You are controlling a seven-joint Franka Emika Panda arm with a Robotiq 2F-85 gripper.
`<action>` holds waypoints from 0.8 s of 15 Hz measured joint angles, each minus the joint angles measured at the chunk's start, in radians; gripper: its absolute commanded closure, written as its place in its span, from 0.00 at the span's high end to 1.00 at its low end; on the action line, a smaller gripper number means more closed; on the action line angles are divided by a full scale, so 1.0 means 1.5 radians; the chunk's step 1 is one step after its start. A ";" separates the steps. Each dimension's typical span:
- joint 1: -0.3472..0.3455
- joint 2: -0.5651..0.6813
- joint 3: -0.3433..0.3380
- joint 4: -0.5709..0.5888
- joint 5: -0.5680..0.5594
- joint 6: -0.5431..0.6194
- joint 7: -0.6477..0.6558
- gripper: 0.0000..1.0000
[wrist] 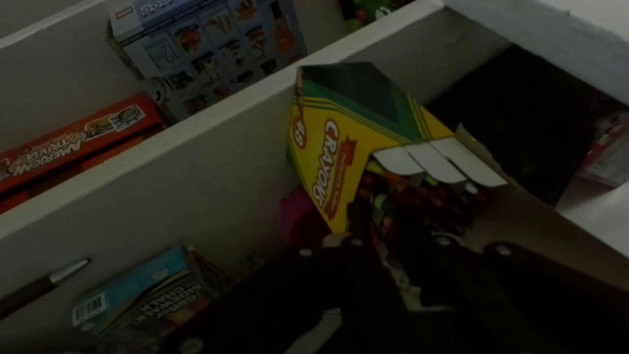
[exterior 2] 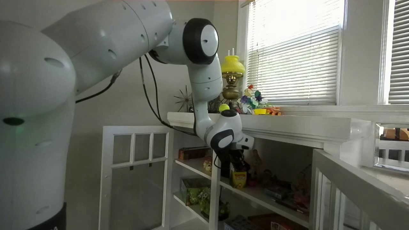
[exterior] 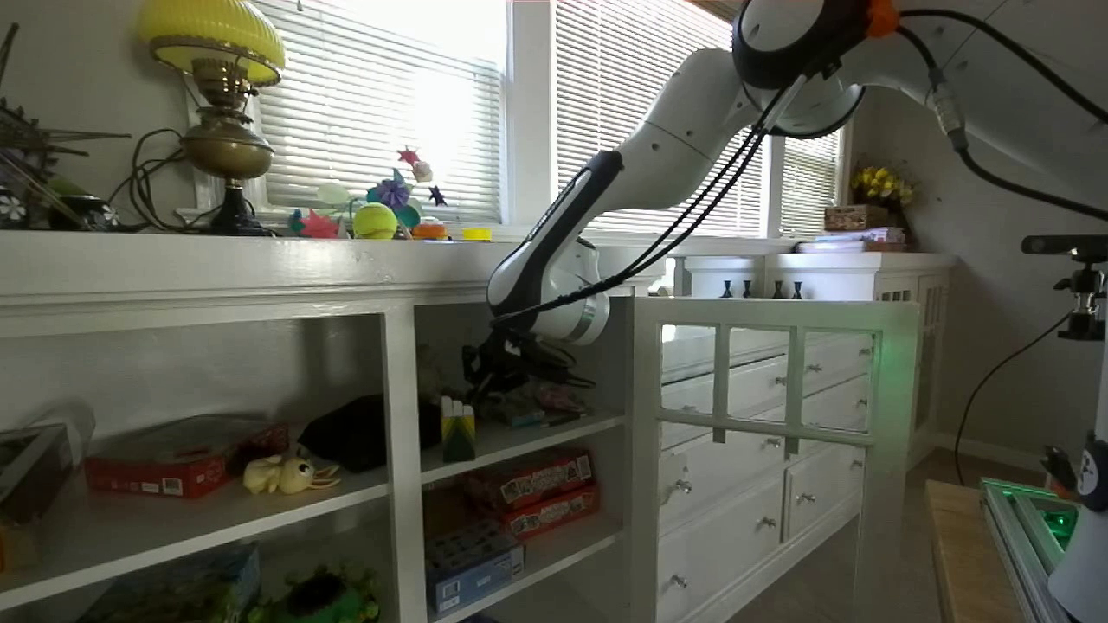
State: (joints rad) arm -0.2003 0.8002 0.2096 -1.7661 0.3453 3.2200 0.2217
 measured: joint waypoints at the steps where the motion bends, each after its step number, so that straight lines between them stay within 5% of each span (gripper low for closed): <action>1: -0.001 0.001 0.001 0.001 0.000 -0.002 -0.001 0.32; 4: -0.005 0.003 0.003 0.003 0.000 -0.003 -0.004 0.41; 6: -0.006 0.006 0.003 0.005 0.000 -0.004 -0.009 0.33; 12: -0.017 0.025 0.020 0.031 -0.004 -0.004 -0.028 0.30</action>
State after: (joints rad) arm -0.2251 0.8383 0.2399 -1.7200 0.3396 3.2139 0.1801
